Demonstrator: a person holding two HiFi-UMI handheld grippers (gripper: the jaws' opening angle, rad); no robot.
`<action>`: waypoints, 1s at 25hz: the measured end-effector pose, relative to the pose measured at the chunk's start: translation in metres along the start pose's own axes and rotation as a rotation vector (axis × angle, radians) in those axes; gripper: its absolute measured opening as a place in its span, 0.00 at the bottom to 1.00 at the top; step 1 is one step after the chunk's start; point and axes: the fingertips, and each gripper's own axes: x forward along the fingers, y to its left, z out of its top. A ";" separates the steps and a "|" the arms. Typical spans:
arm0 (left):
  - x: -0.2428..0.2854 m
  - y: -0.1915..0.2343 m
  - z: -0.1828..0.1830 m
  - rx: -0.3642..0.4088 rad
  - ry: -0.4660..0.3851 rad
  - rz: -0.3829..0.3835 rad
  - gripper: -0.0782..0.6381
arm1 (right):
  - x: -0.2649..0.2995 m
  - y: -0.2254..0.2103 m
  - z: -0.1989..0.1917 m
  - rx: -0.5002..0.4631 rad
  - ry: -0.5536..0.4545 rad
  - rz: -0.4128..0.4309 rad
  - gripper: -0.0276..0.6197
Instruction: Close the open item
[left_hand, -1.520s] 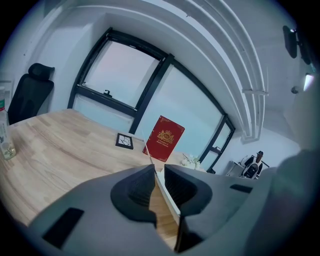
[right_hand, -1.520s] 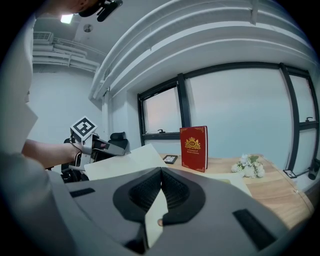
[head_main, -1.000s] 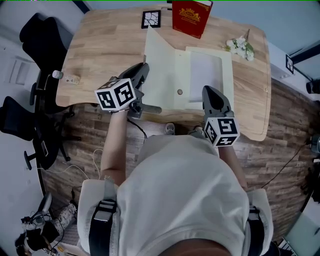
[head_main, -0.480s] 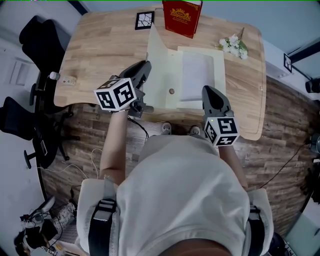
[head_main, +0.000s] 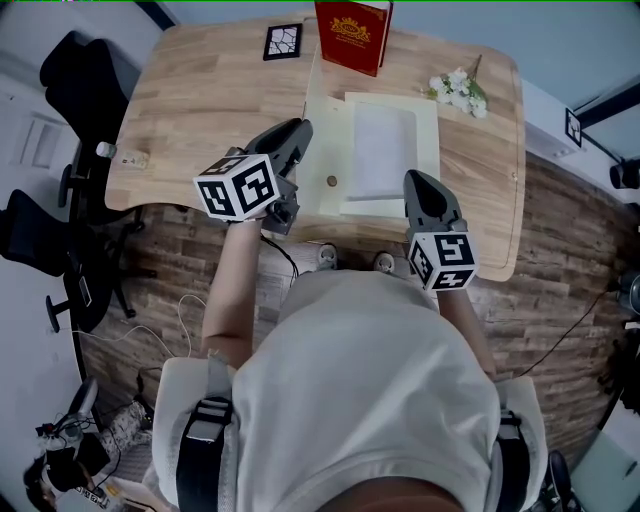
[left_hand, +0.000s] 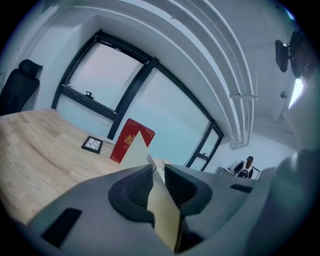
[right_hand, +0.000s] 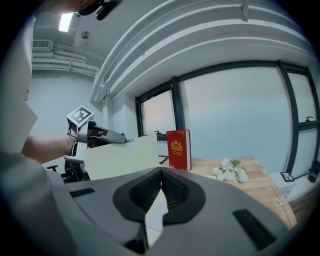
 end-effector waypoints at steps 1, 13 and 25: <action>0.002 -0.003 0.000 0.000 -0.001 -0.004 0.21 | -0.001 -0.002 0.000 -0.001 0.001 0.001 0.07; 0.023 -0.041 -0.007 0.007 0.006 -0.041 0.21 | -0.012 -0.027 -0.001 0.003 -0.009 0.009 0.07; 0.047 -0.075 -0.019 0.008 0.013 -0.071 0.21 | -0.020 -0.053 -0.002 -0.002 -0.007 0.033 0.07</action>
